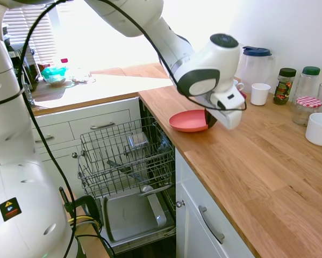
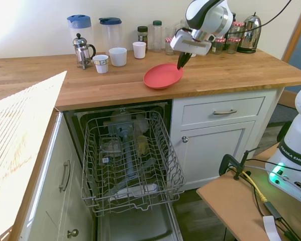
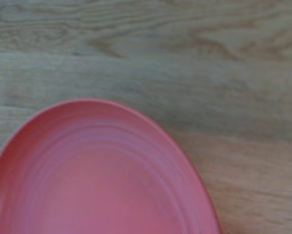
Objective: Put the plate in the dishwasher
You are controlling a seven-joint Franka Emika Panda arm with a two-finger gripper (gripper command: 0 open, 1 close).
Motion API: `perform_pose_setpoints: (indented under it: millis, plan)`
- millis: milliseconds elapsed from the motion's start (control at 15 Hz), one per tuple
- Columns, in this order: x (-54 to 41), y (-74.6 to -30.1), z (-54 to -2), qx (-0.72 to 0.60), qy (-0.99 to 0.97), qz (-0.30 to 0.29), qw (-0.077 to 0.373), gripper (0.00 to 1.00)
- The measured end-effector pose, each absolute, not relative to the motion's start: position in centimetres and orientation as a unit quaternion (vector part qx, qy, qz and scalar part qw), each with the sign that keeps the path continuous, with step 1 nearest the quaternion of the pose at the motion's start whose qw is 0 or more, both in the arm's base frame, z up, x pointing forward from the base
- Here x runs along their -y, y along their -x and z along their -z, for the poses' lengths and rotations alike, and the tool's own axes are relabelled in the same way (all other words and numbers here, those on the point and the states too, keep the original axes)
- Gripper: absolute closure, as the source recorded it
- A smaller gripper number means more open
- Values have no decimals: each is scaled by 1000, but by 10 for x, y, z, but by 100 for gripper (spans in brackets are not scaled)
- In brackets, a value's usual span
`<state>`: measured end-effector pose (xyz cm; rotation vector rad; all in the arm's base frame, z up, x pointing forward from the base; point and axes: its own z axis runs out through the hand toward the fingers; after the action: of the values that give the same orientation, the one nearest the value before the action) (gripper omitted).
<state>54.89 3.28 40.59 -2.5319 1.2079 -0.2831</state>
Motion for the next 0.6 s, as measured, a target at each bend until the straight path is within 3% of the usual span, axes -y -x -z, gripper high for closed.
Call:
perform_pose_setpoints:
  millis: [267, 600]
  plan:
    - [-145, -562, -516, -348, 926, 129, 68, 100]
    - [-348, -535, -523, -238, 951, 189, -63, 100]
